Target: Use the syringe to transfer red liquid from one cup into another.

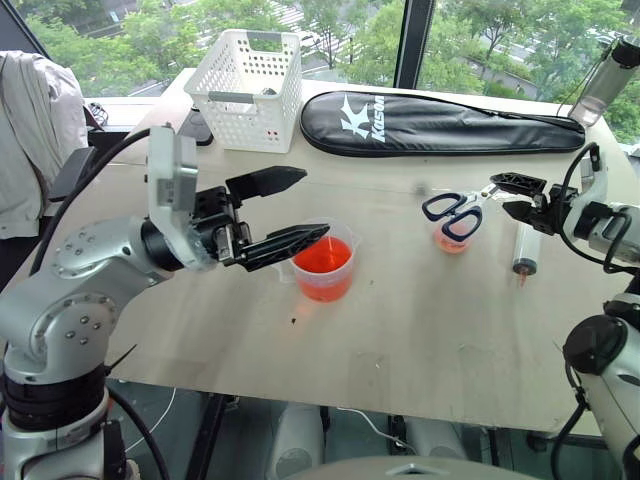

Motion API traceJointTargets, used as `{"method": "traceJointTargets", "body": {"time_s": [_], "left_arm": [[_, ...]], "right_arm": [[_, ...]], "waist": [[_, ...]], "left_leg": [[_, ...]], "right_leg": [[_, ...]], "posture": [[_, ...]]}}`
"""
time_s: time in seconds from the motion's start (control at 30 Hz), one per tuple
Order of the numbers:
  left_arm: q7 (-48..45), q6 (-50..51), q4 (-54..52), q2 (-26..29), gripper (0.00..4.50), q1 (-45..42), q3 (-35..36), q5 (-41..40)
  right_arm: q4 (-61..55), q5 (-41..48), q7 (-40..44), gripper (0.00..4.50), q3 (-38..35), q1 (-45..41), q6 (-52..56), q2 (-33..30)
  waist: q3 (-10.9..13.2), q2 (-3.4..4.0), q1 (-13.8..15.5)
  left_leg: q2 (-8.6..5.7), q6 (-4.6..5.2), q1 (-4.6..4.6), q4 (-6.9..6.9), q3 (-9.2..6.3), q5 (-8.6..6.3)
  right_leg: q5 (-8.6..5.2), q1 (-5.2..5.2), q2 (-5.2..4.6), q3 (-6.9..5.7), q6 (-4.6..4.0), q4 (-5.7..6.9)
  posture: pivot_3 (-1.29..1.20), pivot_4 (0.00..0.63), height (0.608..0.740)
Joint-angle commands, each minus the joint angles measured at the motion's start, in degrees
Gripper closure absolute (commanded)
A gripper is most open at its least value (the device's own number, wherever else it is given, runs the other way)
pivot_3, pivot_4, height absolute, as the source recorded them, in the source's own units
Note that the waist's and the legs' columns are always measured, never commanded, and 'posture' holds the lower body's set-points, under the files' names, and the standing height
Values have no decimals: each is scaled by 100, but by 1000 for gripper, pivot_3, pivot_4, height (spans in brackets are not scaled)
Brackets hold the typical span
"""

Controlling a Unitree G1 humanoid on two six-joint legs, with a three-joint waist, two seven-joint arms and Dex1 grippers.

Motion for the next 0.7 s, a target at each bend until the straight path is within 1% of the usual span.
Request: {"method": "traceJointTargets", "body": {"time_s": [0.03,0.23,0.4,0.47,0.5,0.53,0.57,0.6,0.67,0.7], "left_arm": [[10,-120,-200,42,41,-69,52,-35],[37,-121,-247,75,41,-32,82,-34],[70,-116,-280,108,41,-4,142,-39],[82,-111,-287,128,0,1,156,-25],[89,-110,-286,134,0,-6,151,-18],[91,-109,-295,143,0,3,162,-25],[102,-105,-308,156,0,16,179,-37],[111,-104,-317,167,0,27,191,-48],[128,-102,-331,191,0,51,214,-58],[142,-100,-331,195,0,55,224,-66]], "right_arm": [[-56,117,-96,0,-197,-109,-365,130],[95,152,-80,0,-84,-66,-874,257],[127,244,-80,0,-20,-12,-1007,402],[142,243,-64,494,28,18,-1099,447],[172,235,-40,814,55,33,-1189,463],[171,245,-32,1199,71,53,-1242,478],[204,252,-34,1735,72,69,-1326,497],[227,264,-40,2094,74,82,-1384,508],[241,344,-36,3139,35,103,-1499,554],[236,393,-40,3408,8,109,-1527,568]], "waist": [[1,1,-8],[2,4,-4],[3,4,-10],[3,5,-10],[3,5,-9],[3,5,-9],[3,5,-9],[4,5,-7],[4,6,-8],[3,6,-9]], "left_leg": [[0,0,0,-1,0,0],[0,0,0,-8,0,0],[1,0,1,-8,1,0],[1,0,1,-10,0,0],[1,0,1,-10,1,0],[1,0,1,-11,1,0],[1,0,1,-11,1,0],[1,0,1,-12,1,0],[1,0,1,-13,1,0],[1,0,1,-13,1,0]], "right_leg": [[0,-1,1,1,0,-1],[0,-2,2,0,0,-5],[0,-2,2,1,0,-4],[0,-2,3,1,0,-5],[0,-2,3,1,0,-5],[0,-2,2,1,0,-6],[0,-2,2,1,0,-7],[0,-2,3,1,0,-7],[0,-2,2,1,0,-8],[0,-2,2,1,0,-9]], "posture": [[0,150,724],[0,150,724],[0,150,724],[0,150,724],[0,150,724],[0,150,724],[0,150,724],[0,150,724],[0,150,724],[0,150,724]]}}
